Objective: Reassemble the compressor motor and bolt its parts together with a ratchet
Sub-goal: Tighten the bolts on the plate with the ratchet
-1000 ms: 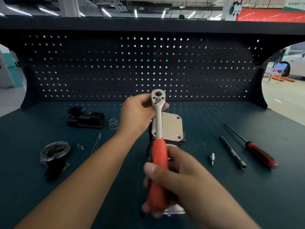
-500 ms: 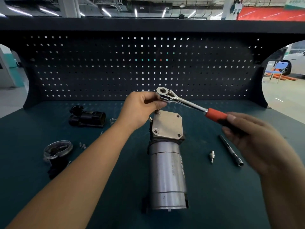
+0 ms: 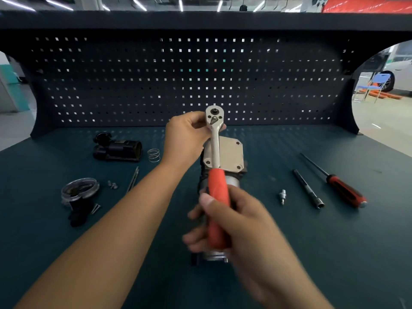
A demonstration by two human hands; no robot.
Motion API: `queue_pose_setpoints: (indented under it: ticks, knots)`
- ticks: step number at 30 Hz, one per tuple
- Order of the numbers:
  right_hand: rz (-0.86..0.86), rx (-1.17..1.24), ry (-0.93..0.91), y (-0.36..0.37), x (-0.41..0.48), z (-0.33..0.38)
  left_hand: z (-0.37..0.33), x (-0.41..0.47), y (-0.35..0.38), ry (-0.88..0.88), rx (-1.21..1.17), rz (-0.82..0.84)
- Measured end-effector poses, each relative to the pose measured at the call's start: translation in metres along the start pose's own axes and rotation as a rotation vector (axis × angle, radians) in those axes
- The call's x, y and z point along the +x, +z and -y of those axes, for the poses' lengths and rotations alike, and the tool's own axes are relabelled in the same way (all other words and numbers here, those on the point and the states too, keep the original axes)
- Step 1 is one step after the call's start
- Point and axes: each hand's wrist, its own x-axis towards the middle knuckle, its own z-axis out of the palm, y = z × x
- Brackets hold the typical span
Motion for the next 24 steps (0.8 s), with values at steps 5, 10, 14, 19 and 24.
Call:
queue_pose_setpoints:
  ticks: [5,10,14,19,24]
  knots:
    - [-0.289,-0.104,-0.185,-0.076,0.006,0.051,-0.001,0.005,-0.009,0.026,0.005,0.163]
    - [-0.374,0.162,-0.272,-0.094,0.017,0.069,-0.003,0.013,-0.010,-0.014,-0.013,0.240]
    - [-0.067,0.048,-0.057,-0.063,-0.007,0.042,0.002,0.006,-0.009,0.011,-0.053,0.199]
    - [0.187,0.138,0.123,-0.013,-0.004,0.009,0.005,-0.003,0.007,-0.056,-0.152,0.028]
    - [0.131,-0.044,0.071,-0.034,0.000,0.014,0.006,0.003,0.001,-0.067,-0.047,0.080]
